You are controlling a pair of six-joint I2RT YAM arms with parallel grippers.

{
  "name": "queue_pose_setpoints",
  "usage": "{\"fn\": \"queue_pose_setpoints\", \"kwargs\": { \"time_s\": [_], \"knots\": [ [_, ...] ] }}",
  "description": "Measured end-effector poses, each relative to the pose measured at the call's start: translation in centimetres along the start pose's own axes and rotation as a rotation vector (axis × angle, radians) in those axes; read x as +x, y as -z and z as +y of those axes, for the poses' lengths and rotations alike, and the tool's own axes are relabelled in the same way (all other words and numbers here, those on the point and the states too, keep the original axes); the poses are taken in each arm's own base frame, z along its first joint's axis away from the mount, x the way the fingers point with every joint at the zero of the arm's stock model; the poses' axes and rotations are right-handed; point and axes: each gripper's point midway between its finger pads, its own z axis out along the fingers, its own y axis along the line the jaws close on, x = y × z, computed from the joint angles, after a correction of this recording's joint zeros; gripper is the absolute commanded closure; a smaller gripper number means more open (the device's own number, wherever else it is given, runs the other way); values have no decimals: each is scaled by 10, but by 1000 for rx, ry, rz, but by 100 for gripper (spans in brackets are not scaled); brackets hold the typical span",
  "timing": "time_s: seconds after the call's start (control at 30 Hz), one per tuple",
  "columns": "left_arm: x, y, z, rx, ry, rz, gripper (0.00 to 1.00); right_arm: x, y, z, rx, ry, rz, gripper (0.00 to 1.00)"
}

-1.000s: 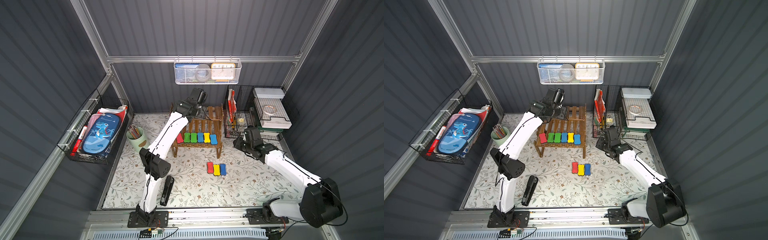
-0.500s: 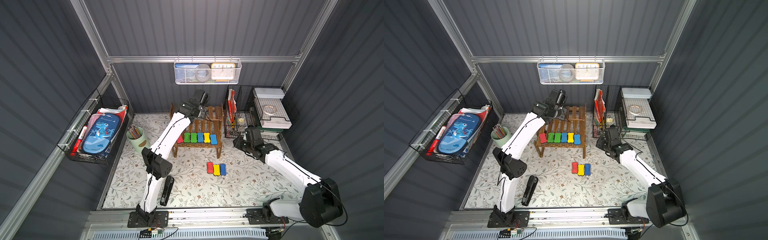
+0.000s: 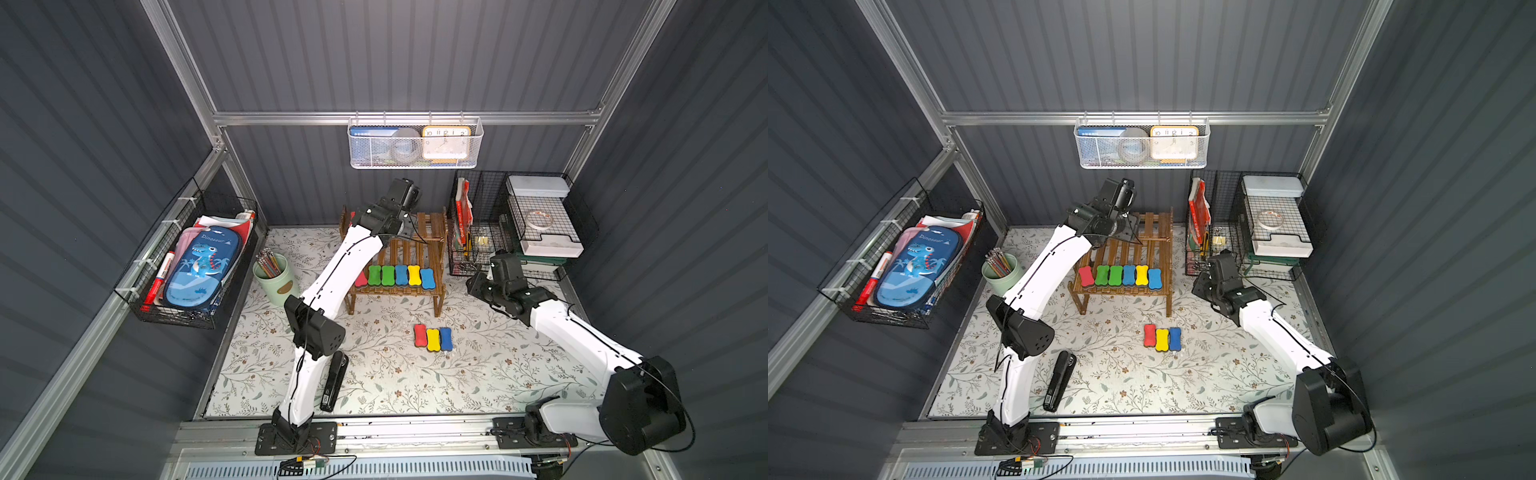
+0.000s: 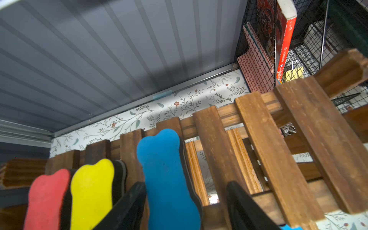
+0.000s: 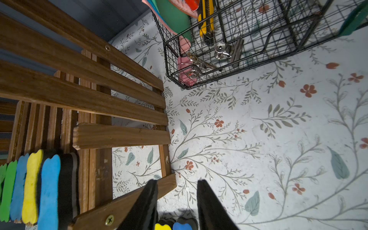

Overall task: Remove the whiteboard erasers from the shelf
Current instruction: Pick up the whiteboard eraser from the shelf.

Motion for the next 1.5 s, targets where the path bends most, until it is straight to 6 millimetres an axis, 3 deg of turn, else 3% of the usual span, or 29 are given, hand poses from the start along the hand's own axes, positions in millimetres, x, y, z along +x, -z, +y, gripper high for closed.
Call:
{"fn": "queue_pose_setpoints", "kwargs": {
  "time_s": [0.23,0.43,0.73,0.93,1.07,1.23,1.5],
  "knots": [
    [-4,1,5,-28,11,-15,31,-1,0,-1,1,-4,-3,62],
    [-4,1,6,-31,17,-17,39,-2,0,-2,1,-10,-4,62],
    [1,-8,3,-33,10,1,42,-4,0,-4,4,-14,-6,62],
    [1,-8,5,-43,17,1,51,-4,0,-4,2,-15,-5,62],
    [1,-8,5,-47,17,1,42,-4,0,-5,4,-17,-6,62],
    [1,-8,6,-51,21,1,40,-4,0,-4,0,-18,-3,62],
    [5,-11,6,-59,26,12,54,-4,0,-4,-4,-19,0,61]
  ]
}}
